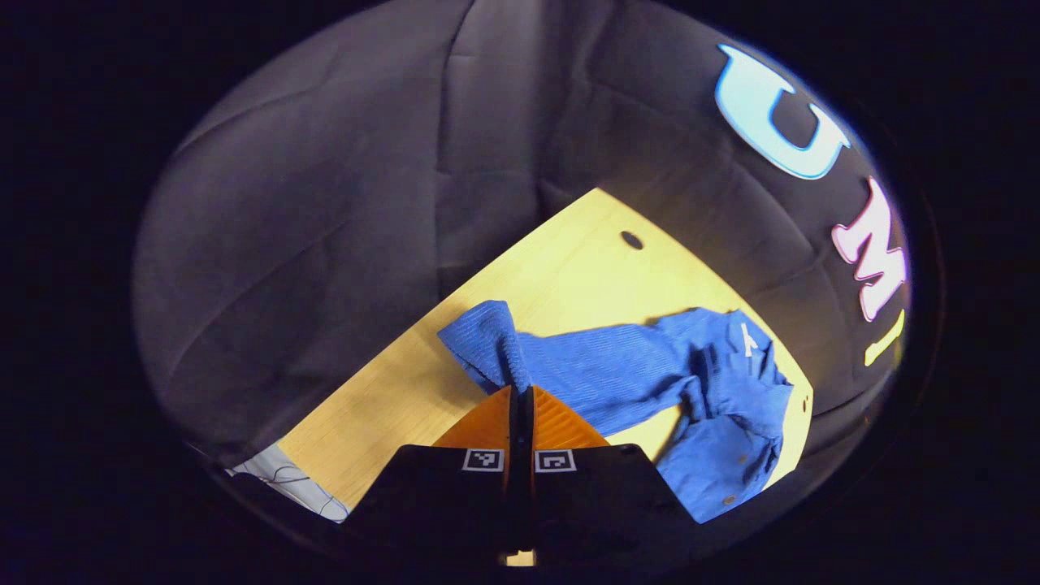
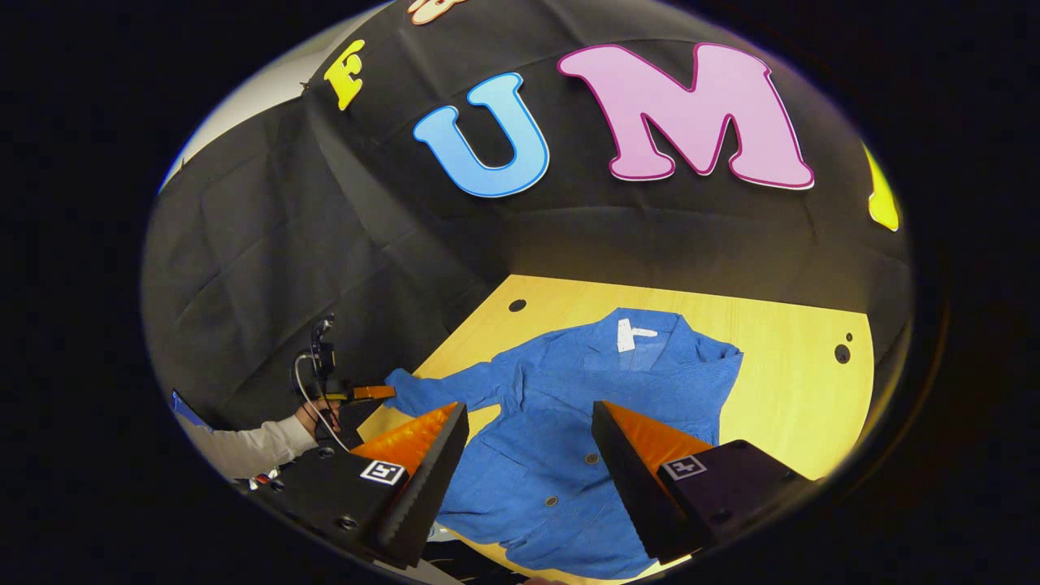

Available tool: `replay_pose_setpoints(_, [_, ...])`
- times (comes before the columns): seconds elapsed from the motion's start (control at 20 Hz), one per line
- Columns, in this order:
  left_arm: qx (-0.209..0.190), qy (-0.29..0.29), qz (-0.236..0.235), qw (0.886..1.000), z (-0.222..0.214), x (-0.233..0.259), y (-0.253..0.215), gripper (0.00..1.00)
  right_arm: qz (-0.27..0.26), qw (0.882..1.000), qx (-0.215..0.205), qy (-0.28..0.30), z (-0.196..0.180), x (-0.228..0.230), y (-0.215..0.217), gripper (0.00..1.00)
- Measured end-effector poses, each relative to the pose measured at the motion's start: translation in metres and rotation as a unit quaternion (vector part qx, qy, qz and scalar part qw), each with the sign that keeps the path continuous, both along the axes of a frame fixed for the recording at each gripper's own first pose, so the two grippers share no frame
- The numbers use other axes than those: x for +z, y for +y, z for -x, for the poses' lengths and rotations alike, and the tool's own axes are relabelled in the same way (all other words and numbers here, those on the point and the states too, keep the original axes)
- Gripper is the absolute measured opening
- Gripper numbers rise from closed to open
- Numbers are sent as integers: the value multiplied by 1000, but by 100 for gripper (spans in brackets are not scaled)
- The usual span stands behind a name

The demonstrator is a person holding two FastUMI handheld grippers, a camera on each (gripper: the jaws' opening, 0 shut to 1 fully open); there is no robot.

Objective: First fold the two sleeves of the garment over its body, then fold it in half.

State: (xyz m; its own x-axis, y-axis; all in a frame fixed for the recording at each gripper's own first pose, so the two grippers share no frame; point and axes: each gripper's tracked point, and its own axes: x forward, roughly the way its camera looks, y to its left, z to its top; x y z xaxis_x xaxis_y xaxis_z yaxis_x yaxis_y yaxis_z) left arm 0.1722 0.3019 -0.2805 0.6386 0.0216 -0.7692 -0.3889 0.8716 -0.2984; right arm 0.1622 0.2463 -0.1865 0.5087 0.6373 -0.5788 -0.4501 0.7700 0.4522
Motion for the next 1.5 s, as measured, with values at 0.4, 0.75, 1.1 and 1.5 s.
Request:
replay_pose_setpoints(0.4, [-146,-102,-29,984,-85,138,-158,0,-12,999,-31,-6,12,2,-59,98])
replay_pose_setpoints(0.75, [-320,-84,-47,942,-158,126,-367,0,-8,996,-91,15,32,-14,-141,98])
replay_pose_setpoints(1.1, [-399,38,-75,913,-201,7,-464,0,15,986,-154,61,31,-82,-192,98])
replay_pose_setpoints(1.5, [-398,24,21,917,-213,-24,-537,81,7,982,-152,114,43,-123,-207,98])
